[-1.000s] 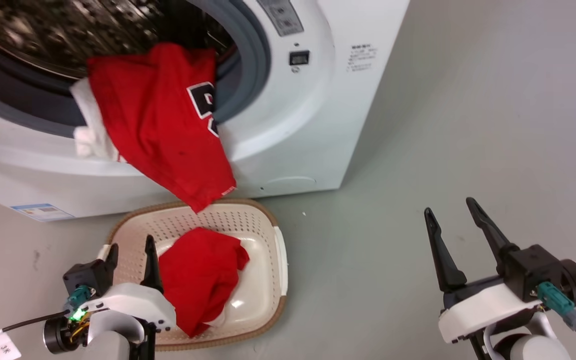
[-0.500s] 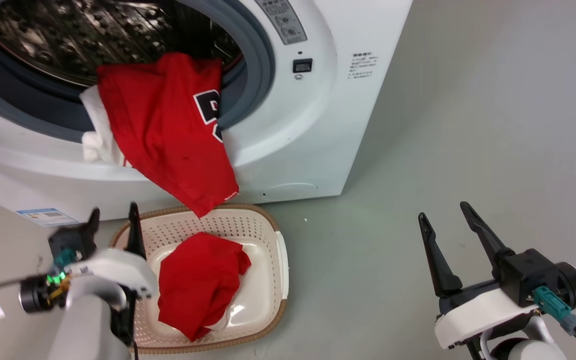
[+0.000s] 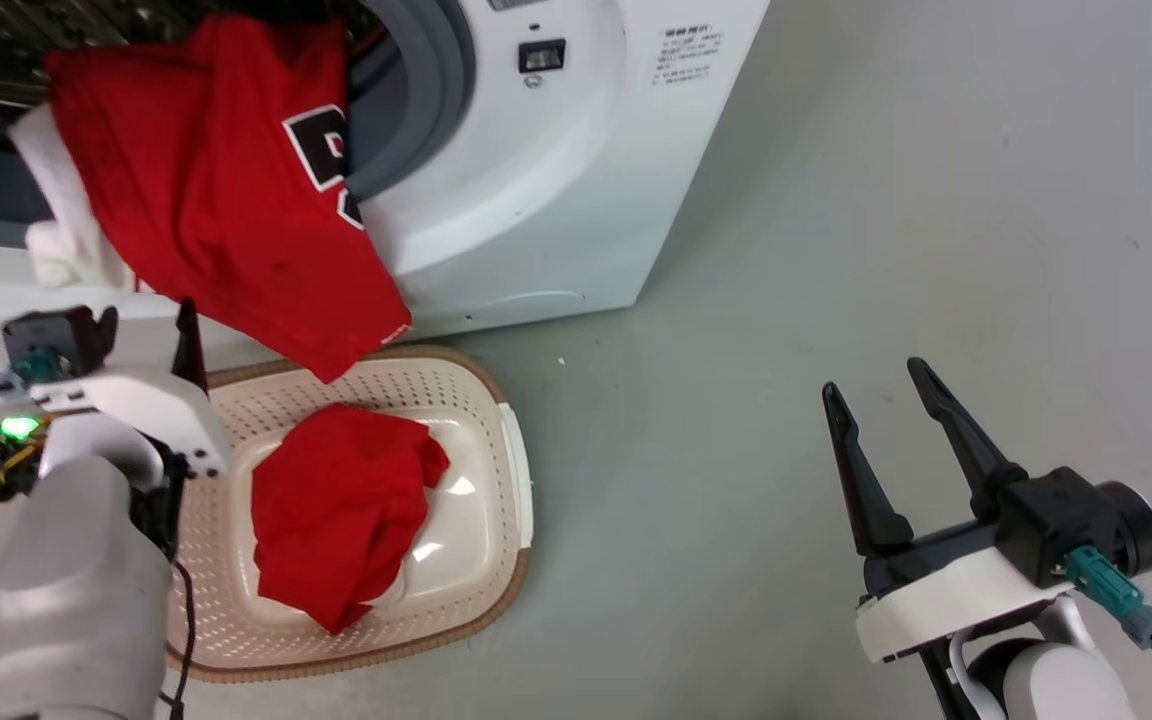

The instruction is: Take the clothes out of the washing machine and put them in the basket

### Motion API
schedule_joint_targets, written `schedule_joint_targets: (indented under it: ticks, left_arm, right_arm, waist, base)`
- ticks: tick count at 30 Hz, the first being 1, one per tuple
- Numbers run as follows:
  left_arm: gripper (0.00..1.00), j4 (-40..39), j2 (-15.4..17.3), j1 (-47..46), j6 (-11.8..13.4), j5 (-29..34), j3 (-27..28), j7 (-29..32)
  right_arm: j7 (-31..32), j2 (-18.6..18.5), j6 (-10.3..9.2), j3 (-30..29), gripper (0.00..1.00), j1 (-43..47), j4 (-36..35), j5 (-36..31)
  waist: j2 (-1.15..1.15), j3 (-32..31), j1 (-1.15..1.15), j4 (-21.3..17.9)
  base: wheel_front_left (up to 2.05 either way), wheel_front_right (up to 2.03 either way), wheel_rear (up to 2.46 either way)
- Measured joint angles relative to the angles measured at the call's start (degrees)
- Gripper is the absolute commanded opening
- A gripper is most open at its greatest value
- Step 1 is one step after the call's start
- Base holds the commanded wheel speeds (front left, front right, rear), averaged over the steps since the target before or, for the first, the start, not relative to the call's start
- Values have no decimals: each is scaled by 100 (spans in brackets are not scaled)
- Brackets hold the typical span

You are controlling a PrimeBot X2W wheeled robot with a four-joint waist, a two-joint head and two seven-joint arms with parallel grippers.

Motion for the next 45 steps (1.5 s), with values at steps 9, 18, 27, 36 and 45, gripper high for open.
schedule_joint_targets:
  ticks: [9,18,27,36,45]
  left_arm:
    - [100,759,422,-925,-48,-147,-165,35]
    - [0,1196,583,-1295,-55,-382,-433,102]
    - [0,1122,531,-1138,-69,-667,-510,23]
    - [0,-342,337,-118,36,-715,-287,9]
    - [0,-1872,-35,1050,133,-509,-59,7]
  right_arm:
    - [-188,0,0,114,100,-203,114,103]
    - [-313,0,0,180,100,-369,279,157]
    - [-319,1,0,166,100,-369,376,191]
    - [-227,2,0,101,100,-220,465,182]
    - [-78,0,0,37,100,74,480,156]
  waist:
    - [0,551,0,-236]
    - [0,749,1,-380]
    - [0,502,0,-340]
    - [0,-1,0,-227]
    - [0,-779,0,-143]
  base:
    - [0,0,0]
    - [0,0,0]
    - [0,0,0]
    - [0,0,0]
    - [0,0,0]
